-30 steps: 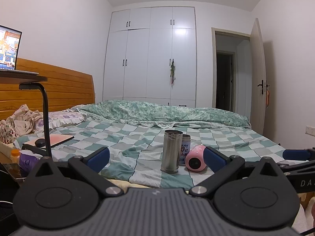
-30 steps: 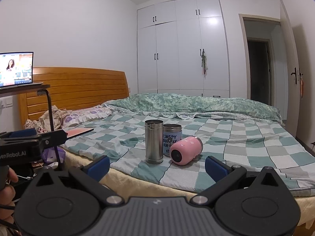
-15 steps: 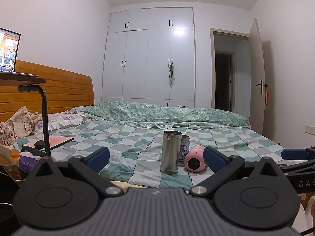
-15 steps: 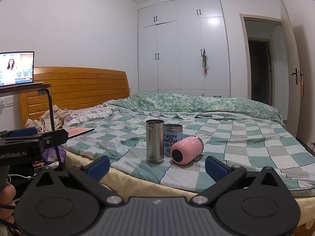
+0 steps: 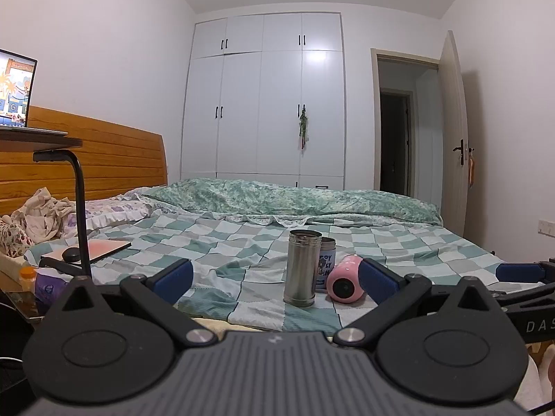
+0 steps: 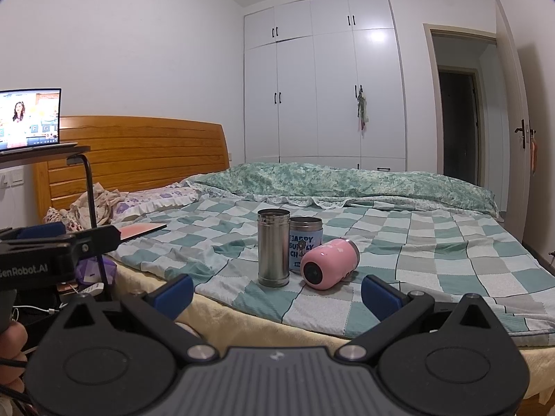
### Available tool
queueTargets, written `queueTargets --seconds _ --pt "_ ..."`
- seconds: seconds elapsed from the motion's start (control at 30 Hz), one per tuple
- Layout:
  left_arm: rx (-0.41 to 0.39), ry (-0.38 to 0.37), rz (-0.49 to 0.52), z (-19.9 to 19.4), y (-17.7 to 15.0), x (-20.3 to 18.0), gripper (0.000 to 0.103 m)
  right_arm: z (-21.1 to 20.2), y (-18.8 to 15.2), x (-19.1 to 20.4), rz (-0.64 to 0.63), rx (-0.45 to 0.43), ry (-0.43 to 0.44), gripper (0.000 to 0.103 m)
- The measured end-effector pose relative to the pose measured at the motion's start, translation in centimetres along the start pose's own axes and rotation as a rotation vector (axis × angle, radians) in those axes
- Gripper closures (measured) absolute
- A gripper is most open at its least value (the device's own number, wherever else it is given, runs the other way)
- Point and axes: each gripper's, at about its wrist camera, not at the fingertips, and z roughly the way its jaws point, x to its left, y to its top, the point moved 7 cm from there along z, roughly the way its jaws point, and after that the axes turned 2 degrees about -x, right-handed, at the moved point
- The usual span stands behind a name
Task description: Flip cup upright
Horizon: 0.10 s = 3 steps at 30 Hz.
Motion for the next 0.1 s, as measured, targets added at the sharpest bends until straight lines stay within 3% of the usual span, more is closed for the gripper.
queueTargets --seconds 0.1 --pt "0.002 -0.001 0.001 0.10 0.04 0.02 0.000 0.01 -0.02 -0.04 0.000 -0.001 0.000 0.000"
